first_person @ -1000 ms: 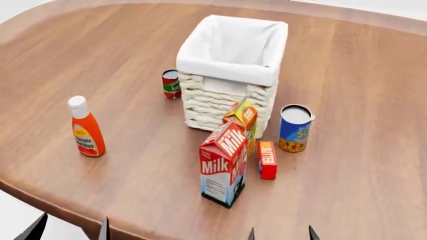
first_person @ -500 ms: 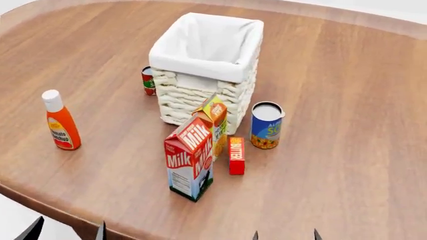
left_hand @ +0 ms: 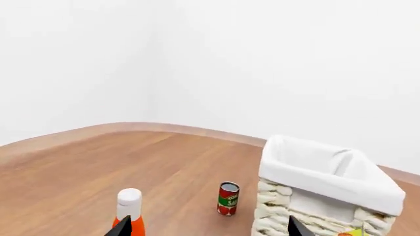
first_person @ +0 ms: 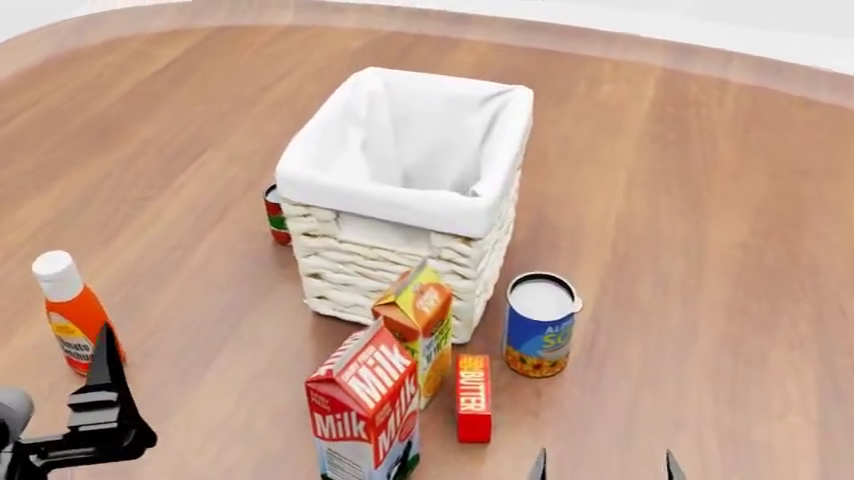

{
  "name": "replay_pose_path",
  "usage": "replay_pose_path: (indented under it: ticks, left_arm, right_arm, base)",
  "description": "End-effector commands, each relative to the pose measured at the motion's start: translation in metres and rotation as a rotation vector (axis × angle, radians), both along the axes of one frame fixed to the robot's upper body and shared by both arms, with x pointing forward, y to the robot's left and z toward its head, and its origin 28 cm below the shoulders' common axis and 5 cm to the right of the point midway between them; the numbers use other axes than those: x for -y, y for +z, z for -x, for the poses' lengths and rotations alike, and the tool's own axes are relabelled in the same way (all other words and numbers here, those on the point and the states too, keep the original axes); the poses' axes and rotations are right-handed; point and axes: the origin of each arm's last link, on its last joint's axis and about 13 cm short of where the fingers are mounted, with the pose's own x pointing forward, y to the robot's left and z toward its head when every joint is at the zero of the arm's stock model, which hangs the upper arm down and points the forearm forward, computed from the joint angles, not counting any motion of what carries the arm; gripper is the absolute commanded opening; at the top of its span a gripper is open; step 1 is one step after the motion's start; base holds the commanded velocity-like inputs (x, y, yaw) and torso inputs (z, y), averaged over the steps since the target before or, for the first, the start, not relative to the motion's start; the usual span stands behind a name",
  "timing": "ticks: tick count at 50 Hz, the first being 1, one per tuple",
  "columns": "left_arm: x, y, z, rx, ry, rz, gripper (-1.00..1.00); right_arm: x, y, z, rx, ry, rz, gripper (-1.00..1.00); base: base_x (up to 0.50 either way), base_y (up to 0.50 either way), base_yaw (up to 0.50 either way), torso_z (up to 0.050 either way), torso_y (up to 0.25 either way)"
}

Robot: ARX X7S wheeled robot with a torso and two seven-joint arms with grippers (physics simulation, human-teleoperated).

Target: Pick up the butter and put it in the basket.

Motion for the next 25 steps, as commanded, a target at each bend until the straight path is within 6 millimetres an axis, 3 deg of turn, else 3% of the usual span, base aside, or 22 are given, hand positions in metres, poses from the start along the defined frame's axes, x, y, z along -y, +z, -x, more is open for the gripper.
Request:
replay_pose_path:
  ticks: [1,10,25]
  left_arm:
    - [-0.0068,0.0126,-0.0016,0.035,0.015,0.006,1.0]
    - [-0.0116,0.0173,-0.0003,0.04,0.028,0.013,1.0]
    - [-0.0093,0.0181,0.0001,0.043,0.024,0.006,1.0]
  right_arm:
    - [0.0014,-0.0014,0.0021,0.0,-0.016,0.002,1.0]
    - [-0.0003,-0.0013,0.0036,-0.007,-0.024,0.014,1.0]
    - [0.0011,0.0017,0.0045,0.019,-0.006,0.012,1.0]
  base:
    - [0.48,0.15,0.0,0.0,0.0]
    - [0.48,0.15,0.0,0.0,0.0]
    - [0.01,0.0,0.0,0.0,0.0]
